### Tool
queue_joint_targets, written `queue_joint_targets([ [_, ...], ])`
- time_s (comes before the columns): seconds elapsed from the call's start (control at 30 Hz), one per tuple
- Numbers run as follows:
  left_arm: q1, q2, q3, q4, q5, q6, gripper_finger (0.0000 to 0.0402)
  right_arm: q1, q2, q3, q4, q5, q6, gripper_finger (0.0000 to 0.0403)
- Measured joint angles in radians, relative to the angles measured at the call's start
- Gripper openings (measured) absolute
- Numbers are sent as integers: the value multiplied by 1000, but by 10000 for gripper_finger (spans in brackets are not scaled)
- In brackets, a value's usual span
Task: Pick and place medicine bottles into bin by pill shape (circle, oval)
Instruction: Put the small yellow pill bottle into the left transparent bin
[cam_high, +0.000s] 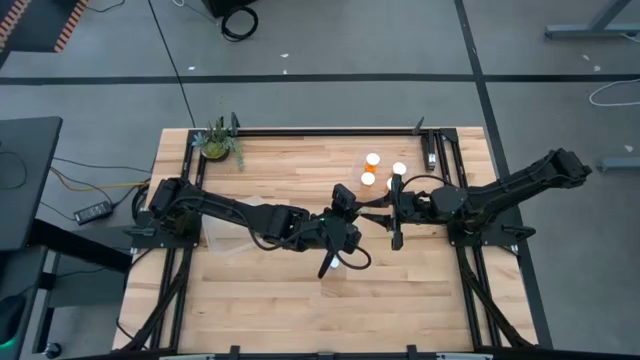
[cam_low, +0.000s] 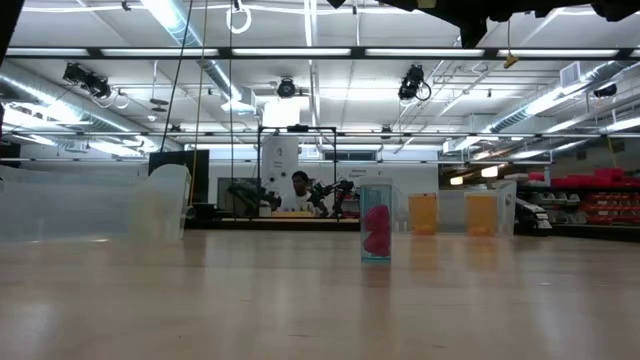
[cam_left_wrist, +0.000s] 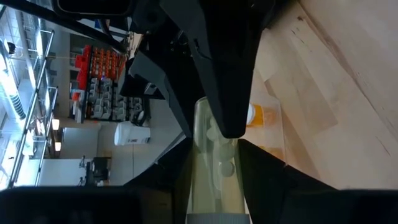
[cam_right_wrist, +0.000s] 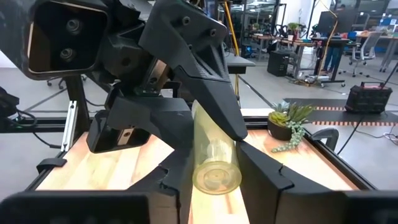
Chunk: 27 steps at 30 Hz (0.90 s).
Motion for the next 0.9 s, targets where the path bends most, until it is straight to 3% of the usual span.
queue_joint_targets([
  [0.33,-1,0,0,1,4,-25,132,0,0,0,-2,0,-12,124],
  [0.9,-36,-31,1,26,70,-63,212,22,-104,1,-81,-149,-16,119],
])
